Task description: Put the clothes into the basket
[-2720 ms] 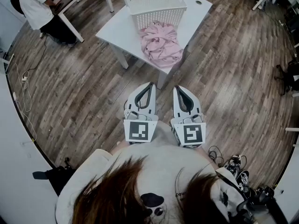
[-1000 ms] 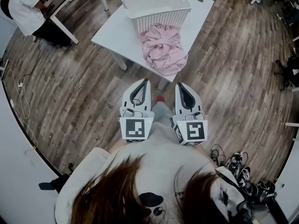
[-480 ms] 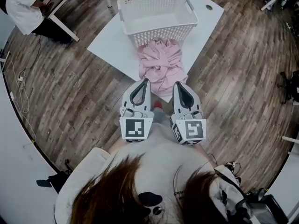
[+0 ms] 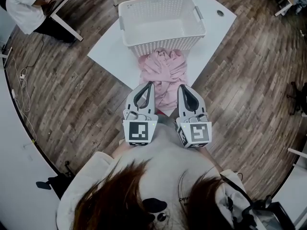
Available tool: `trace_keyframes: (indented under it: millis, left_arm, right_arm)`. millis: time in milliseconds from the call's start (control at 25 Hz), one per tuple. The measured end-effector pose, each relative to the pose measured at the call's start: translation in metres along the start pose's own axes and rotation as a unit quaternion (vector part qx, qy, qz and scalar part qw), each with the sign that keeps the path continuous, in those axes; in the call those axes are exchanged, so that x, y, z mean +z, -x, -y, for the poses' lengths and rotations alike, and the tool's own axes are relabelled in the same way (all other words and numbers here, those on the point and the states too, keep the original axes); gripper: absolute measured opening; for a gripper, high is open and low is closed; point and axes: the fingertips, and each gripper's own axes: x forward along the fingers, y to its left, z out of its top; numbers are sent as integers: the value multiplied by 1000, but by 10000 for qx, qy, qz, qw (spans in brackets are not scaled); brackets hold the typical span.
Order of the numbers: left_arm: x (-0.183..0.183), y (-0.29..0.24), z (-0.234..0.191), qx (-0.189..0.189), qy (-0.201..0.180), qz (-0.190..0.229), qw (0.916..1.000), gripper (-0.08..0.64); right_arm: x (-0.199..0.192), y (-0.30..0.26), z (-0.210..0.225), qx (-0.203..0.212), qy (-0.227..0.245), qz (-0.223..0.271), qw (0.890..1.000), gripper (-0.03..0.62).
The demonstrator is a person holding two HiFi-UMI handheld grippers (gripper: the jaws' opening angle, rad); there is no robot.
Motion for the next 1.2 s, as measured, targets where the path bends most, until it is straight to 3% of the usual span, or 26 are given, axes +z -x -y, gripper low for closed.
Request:
trace_keyframes:
  millis: [240, 400, 440, 480, 520, 560, 640, 760, 880, 1000, 1200]
  left_arm:
    - [-7, -23, -9, -115, 243, -175, 9995, 9]
    - [-39, -38, -9, -689, 383, -846, 9933, 11]
    - [-48, -41, -9, -877, 483, -1051, 9894, 13]
    - [-56, -44, -9, -1080, 624, -1245, 9844, 58]
    - [-63, -47, -8, -1306, 804, -1424, 9779, 151]
    - [-69, -49, -6, -1550, 999, -1589, 9699, 212]
    - [-80, -52, -4, -1966, 1260, -1917, 9533, 260]
    - [-99, -56, -8, -2296, 1169, -2409, 9357, 324]
    - [-115, -64, -11, -2518, 1207, -2804, 9184, 370]
    - [-134, -70, -7, -2780, 1297, -3242, 8949, 435]
    - [-163, -81, 0, -2973, 1323, -3716, 8695, 457]
  right_arm:
    - [-4, -19, 5, 53, -76, -160, 9998, 14]
    - [-29, -31, 1, 355, -294, -673, 9967, 18]
    - [-37, -35, 2, 441, -381, -850, 9947, 50]
    - [-46, -38, 2, 534, -446, -1031, 9922, 122]
    - [-53, -41, 2, 629, -512, -1199, 9895, 175]
    - [-60, -43, 3, 726, -593, -1343, 9865, 200]
    - [-71, -48, 5, 940, -746, -1607, 9797, 260]
    - [-89, -52, 11, 1236, -917, -2056, 9665, 319]
    - [-108, -54, 23, 1328, -1134, -2466, 9533, 358]
    - [-132, -55, 35, 1434, -1342, -2970, 9344, 383]
    - [-185, -61, 56, 1606, -1099, -3978, 8966, 387]
